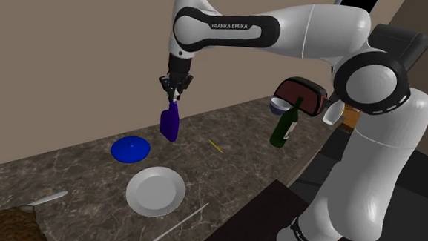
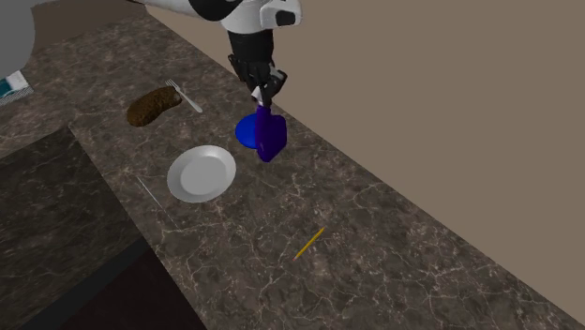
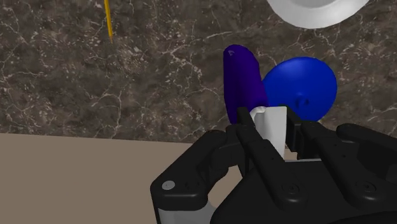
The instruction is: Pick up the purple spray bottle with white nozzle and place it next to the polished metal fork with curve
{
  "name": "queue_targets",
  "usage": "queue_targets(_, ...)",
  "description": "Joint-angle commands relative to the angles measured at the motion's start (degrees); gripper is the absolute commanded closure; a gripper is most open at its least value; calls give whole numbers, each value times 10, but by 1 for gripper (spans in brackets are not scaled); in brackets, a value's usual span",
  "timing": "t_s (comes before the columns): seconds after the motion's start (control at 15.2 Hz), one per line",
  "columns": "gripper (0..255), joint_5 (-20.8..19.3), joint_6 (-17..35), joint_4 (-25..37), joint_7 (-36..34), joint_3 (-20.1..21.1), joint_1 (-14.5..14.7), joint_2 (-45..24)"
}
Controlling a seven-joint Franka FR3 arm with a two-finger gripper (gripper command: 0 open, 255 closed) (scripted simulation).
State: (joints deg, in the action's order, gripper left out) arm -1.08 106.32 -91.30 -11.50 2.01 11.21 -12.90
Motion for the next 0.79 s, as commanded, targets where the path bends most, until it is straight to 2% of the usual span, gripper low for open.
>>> queue_targets(0.0, 255, -3, -3, 8, -24, 8, 14, -5)
queue_targets(0.4, 255, -15, -15, 44, -99, 35, 62, -31)
queue_targets(0.73, 255, -27, -33, 98, -160, 54, 105, -69)
